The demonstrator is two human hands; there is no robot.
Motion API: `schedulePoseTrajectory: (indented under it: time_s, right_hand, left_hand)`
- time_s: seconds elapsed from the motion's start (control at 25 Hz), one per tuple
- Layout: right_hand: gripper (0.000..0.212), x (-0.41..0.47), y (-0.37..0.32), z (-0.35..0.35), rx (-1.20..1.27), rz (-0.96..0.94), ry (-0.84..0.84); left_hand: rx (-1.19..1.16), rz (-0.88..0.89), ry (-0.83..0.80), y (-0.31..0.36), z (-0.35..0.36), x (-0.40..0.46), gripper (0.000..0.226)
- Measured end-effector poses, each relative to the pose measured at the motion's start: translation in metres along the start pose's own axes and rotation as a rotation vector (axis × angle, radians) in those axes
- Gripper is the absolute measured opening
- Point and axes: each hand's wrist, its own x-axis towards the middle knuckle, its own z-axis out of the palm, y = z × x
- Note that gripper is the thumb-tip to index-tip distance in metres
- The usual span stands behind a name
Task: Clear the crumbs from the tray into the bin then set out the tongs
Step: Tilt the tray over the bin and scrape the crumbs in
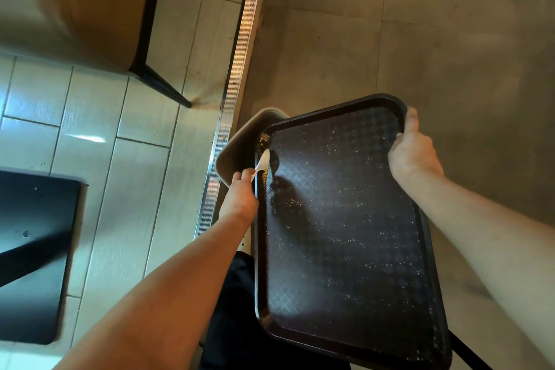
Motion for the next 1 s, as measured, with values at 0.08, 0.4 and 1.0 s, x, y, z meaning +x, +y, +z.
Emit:
schedulePoseTrajectory:
  time_s: [0.08, 0.4, 1.0]
  right_hand:
    - [0.057, -0.001, 0.0, 0.0, 0.004, 0.0, -0.001]
    - [0.059, -0.002, 0.002, 0.001, 0.041, 0.006, -0.002]
    - [0.06, -0.01, 0.005, 0.0, 0.043, 0.018, 0.008]
  left_hand:
    - [-0.023, -0.039, 0.043, 0.0, 0.002, 0.001, 0.057]
    - [0.009, 0.006, 0.039, 0.014, -0.006, 0.014, 0.051]
    - [0.133, 0.003, 0.094, 0.003, -0.009, 0.004, 0.057]
